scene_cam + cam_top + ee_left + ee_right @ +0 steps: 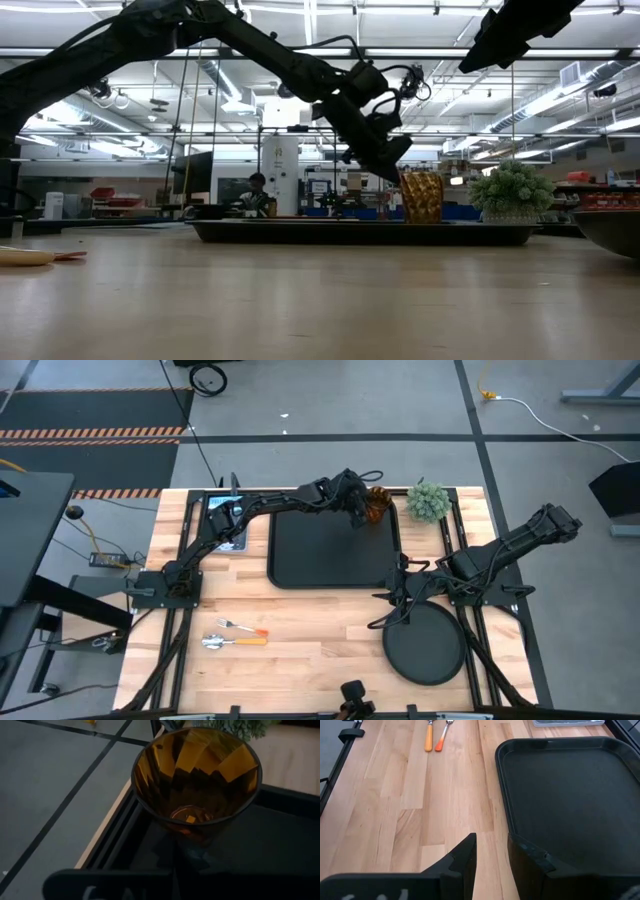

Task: Pick and place plate/cup/fork/spoon on tray
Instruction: Move the orange glass to the top right of the tray, then put the black plate on the black tray

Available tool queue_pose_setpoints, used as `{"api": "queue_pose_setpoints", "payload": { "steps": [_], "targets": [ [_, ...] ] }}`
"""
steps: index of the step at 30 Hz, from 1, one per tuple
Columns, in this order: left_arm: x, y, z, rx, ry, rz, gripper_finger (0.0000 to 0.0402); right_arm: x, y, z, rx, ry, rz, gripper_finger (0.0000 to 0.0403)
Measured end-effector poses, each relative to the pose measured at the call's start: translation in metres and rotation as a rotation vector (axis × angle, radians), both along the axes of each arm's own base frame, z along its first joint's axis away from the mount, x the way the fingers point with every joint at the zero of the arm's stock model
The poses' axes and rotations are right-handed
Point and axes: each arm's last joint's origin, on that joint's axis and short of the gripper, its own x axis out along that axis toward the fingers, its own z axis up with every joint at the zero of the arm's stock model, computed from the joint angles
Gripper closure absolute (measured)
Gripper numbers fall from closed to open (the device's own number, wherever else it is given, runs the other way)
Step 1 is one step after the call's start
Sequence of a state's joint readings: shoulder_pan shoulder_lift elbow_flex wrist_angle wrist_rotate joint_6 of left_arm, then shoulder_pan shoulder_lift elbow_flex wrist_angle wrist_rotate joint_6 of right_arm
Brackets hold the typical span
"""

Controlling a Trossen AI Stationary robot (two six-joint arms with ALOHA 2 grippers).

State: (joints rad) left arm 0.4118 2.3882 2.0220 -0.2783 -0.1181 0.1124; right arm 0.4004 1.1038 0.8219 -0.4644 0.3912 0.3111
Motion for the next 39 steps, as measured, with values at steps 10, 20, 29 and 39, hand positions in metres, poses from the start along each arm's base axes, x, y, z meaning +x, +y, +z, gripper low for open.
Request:
{"api": "queue_pose_setpoints", "payload": {
  "steps": [10,20,29,39],
  "targets": [
    [0.001,-0.001,0.002,-0.021,-0.023,-0.002,0.039,0.0,0.0,0.0,0.0,0.0,0.0,0.0286],
    [-0.014,-0.028,0.028,-0.067,0.133,-0.178,0.039,-0.002,0.001,0.0,0.018,0.018,0.029,0.0286],
    [-0.014,-0.082,0.032,-0.412,0.161,-0.359,0.039,-0.024,-0.003,0.024,0.062,-0.075,0.187,0.0286],
    [0.002,-0.156,0.033,-0.535,0.16,-0.316,0.0342,-0.066,-0.02,0.063,0.14,-0.312,0.243,0.0286]
  ]
}}
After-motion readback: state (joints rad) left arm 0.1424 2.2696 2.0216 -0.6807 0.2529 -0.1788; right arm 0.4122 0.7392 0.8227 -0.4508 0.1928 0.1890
